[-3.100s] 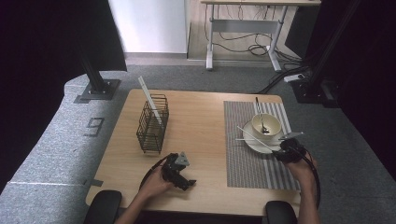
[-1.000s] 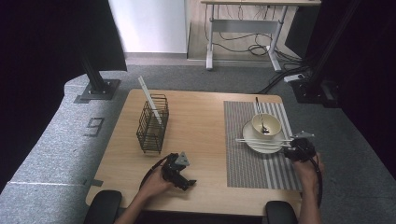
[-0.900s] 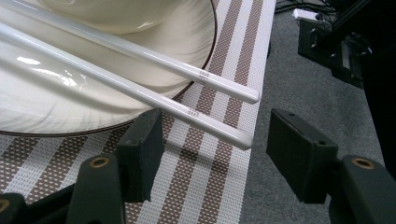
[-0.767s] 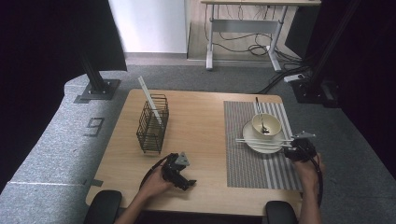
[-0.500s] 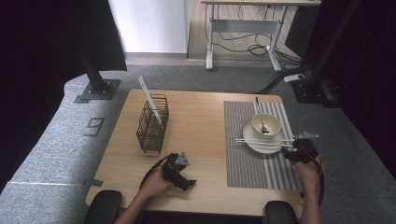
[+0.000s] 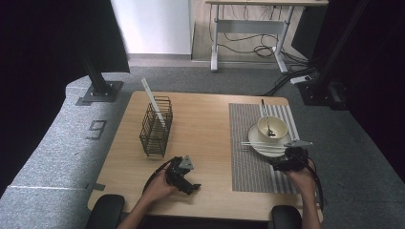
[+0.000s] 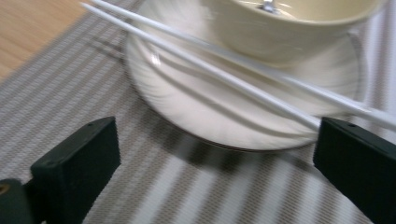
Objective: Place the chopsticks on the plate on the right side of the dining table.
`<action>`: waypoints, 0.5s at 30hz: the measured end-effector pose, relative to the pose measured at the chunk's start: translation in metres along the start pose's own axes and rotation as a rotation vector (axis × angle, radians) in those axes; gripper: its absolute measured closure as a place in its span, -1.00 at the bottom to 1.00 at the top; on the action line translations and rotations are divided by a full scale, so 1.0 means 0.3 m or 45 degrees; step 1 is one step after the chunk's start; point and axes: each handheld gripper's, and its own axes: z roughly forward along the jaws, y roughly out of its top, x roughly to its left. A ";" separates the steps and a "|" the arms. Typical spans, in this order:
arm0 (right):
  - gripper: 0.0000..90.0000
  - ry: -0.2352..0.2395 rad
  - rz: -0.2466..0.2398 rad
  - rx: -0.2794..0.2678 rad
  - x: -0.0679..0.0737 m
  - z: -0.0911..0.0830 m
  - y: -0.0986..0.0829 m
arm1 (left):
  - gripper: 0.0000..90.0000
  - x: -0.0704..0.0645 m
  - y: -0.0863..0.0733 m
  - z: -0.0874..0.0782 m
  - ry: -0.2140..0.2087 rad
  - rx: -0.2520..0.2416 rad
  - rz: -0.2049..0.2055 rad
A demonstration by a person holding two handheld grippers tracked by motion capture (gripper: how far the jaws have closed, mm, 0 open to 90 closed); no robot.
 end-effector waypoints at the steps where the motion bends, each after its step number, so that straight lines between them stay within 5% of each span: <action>1: -1.00 0.028 0.010 -0.016 0.008 0.002 0.000 | -1.00 0.000 0.000 0.000 0.000 0.000 0.001; 5: -1.00 0.091 0.030 -0.055 0.037 0.017 0.004 | -1.00 0.001 -0.001 0.000 -0.001 -0.002 0.001; 15: -1.00 0.072 -0.090 -0.016 0.117 0.096 0.007 | -1.00 0.003 -0.003 0.001 -0.008 -0.012 0.009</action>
